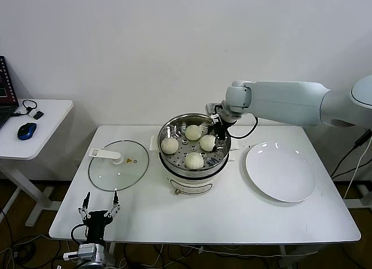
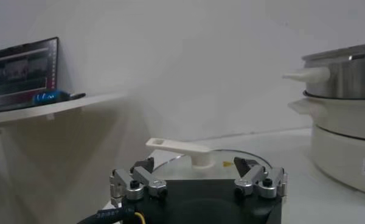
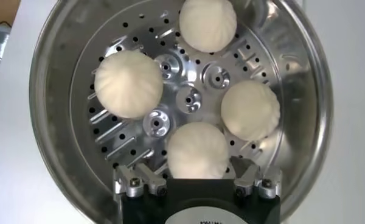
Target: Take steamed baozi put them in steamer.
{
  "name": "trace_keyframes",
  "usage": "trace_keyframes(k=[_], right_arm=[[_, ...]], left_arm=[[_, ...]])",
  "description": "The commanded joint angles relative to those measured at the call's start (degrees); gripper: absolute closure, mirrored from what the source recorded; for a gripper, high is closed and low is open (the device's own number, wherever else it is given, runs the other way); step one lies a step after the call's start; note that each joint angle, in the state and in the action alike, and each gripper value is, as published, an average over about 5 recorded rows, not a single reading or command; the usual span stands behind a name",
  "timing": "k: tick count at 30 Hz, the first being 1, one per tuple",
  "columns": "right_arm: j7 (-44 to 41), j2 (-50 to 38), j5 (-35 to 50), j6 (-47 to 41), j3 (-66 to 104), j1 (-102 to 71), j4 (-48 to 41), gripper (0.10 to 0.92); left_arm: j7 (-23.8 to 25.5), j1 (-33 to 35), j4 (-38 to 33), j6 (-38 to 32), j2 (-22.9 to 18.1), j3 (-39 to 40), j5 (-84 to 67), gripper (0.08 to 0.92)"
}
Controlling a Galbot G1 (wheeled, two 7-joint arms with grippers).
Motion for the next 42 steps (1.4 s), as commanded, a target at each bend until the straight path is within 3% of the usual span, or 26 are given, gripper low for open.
trace_keyframes(k=[1,8,16,20,25,31,36,42], right_arm=[[-1.1,-3.23,4.53,0.03,-0.89,7.04,2.91,0.205],[4.4,-13.04,7.76,-2.76,1.47,13.52,13.83,0.203],[34.48,-34.01,6.14,-13.79,24.64,-1.35,33.3,0.203],[49.28,-42.52,0.62,-13.86,42.92,-20.2,41.36,0.203],[65.53,-46.64,-1.2,-9.57,64.41,-43.45,47.88,0.203],[71.84,-40.12,-12.07,1.26,102.3,-83.58,50.67,0.203],[67.63,-27.3,-23.93,9.14,122.31,-104.85,52.43,0.203],[62.17,-10.42,-37.01,18.92,134.92,-119.1,53.57,0.203]], left_arm=[[0.1,0.27,-0.63,0.14,0.21,0.2,0.01,0.177],[0.13,0.75,-1.45,0.2,0.85,0.32,-0.03,0.177],[0.21,0.43,-1.78,0.49,1.1,0.66,0.39,0.177],[0.33,0.17,-1.52,0.71,1.09,0.72,0.71,0.177],[0.39,-0.04,-1.43,0.79,0.99,0.82,1.04,0.177],[0.45,-0.09,-1.72,0.73,0.56,0.87,1.54,0.177],[0.4,0.23,-1.8,0.47,0.29,0.82,2.42,0.177],[0.43,0.52,-2.16,0.18,0.06,0.72,3.09,0.177]])
